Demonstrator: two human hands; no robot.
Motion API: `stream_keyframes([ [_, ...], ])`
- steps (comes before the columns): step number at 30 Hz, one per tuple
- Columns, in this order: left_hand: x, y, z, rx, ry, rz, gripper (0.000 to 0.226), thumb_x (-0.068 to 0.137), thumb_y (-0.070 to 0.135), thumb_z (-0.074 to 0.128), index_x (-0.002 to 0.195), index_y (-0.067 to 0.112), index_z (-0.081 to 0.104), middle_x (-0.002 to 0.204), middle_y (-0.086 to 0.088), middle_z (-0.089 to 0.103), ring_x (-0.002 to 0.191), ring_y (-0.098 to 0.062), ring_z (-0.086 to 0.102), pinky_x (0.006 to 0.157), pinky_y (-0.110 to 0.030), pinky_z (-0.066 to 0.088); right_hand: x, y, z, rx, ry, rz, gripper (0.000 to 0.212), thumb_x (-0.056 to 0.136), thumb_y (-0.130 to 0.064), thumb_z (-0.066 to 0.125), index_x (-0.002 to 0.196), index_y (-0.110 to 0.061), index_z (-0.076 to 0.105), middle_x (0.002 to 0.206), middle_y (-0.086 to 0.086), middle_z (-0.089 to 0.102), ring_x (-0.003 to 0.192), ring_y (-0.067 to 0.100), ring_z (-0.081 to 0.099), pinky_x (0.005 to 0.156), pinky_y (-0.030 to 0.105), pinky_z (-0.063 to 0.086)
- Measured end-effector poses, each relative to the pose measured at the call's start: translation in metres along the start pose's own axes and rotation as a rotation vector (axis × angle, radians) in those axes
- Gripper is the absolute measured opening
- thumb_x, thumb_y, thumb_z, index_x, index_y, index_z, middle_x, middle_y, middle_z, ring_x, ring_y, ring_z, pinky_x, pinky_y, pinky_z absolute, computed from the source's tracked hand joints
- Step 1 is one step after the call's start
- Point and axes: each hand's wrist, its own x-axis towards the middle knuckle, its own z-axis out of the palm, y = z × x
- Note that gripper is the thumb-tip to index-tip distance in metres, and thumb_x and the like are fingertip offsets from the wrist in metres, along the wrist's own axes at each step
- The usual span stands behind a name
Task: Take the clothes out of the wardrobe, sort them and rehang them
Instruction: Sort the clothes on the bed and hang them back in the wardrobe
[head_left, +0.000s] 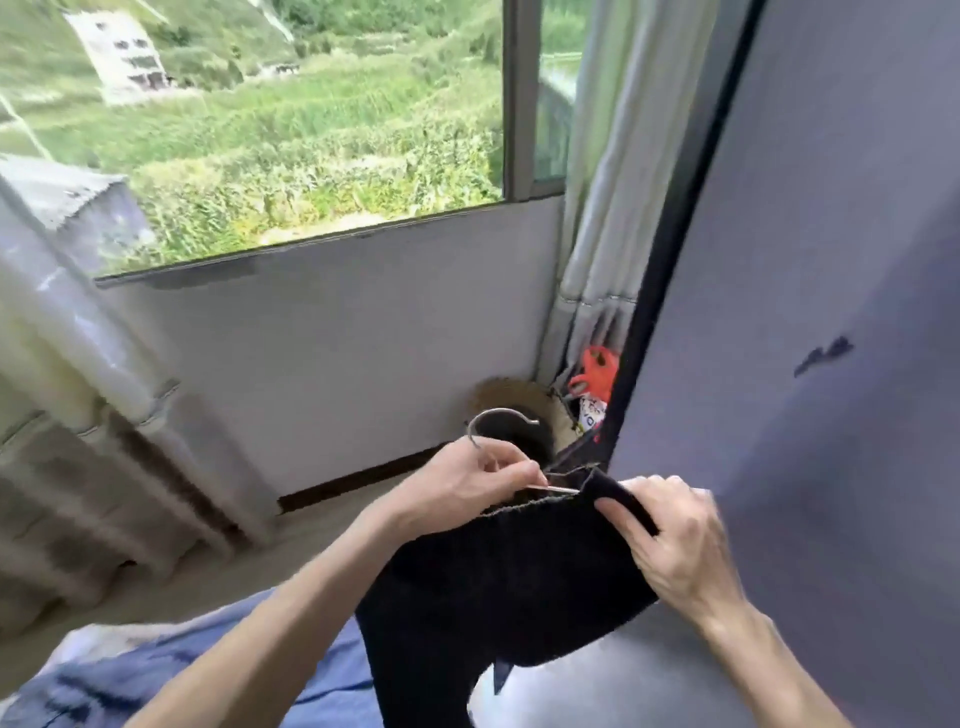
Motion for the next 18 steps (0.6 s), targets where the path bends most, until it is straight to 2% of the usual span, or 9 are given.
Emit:
stream_keyframes([
  [3, 0.03, 0.033, 0.051, 0.015, -0.112, 0.022, 0.019, 0.094, 0.042, 0.06, 0.087, 0.033, 0.076, 0.061, 0.013, 0.056, 0.054, -0.001, 0.047, 0.054, -0.02, 0.038, -0.034, 0.054, -0.048, -0.134, 0.096, 0.125, 0.042, 0.099, -0.056, 0.038, 0.089, -0.03, 0.07, 0.075, -0.016, 0.057, 0.073, 0.013, 0.052, 0.076, 0.034, 0.036],
  [6, 0.053, 0.068, 0.098, 0.007, -0.212, 0.055, 0.019, 0.095, 0.042, 0.062, 0.09, 0.03, 0.076, 0.061, 0.014, 0.054, 0.052, -0.002, 0.047, 0.054, -0.021, 0.04, -0.062, 0.095, -0.085, -0.251, 0.132, 0.205, 0.049, 0.102, -0.055, 0.03, 0.087, -0.031, 0.07, 0.08, -0.018, 0.06, 0.079, 0.012, 0.056, 0.08, 0.033, 0.036],
  [8, 0.068, 0.088, 0.124, 0.023, -0.267, 0.078, 0.02, 0.095, 0.042, 0.062, 0.092, 0.027, 0.075, 0.057, 0.015, 0.052, 0.051, -0.004, 0.045, 0.054, -0.023, 0.041, -0.079, 0.116, -0.106, -0.241, 0.188, 0.278, 0.053, 0.102, -0.055, 0.03, 0.091, -0.027, 0.072, 0.088, -0.018, 0.065, 0.086, 0.013, 0.058, 0.082, 0.036, 0.039],
  [12, 0.097, 0.118, 0.156, -0.03, -0.372, 0.088, 0.023, 0.096, 0.038, 0.062, 0.096, 0.017, 0.072, 0.058, 0.011, 0.045, 0.049, -0.009, 0.037, 0.049, -0.023, 0.035, -0.104, 0.15, -0.142, -0.279, 0.359, 0.399, 0.043, 0.099, -0.046, 0.042, 0.094, -0.017, 0.073, 0.095, -0.009, 0.069, 0.092, 0.019, 0.06, 0.08, 0.041, 0.048],
  [15, 0.118, 0.139, 0.172, -0.016, -0.479, 0.136, 0.027, 0.101, 0.034, 0.057, 0.101, 0.011, 0.073, 0.06, 0.009, 0.038, 0.048, -0.01, 0.029, 0.046, -0.021, 0.028, -0.106, 0.161, -0.167, -0.25, 0.509, 0.495, 0.036, 0.096, -0.036, 0.048, 0.092, -0.01, 0.072, 0.093, -0.004, 0.068, 0.087, 0.02, 0.059, 0.081, 0.029, 0.044],
  [18, 0.136, 0.158, 0.187, -0.032, -0.569, 0.175, 0.029, 0.104, 0.03, 0.052, 0.106, 0.012, 0.074, 0.058, 0.011, 0.032, 0.051, -0.013, 0.023, 0.045, -0.02, 0.024, -0.103, 0.163, -0.188, -0.24, 0.581, 0.587, 0.028, 0.099, -0.033, 0.054, 0.095, -0.012, 0.072, 0.093, -0.007, 0.066, 0.087, 0.014, 0.056, 0.081, 0.021, 0.041],
])
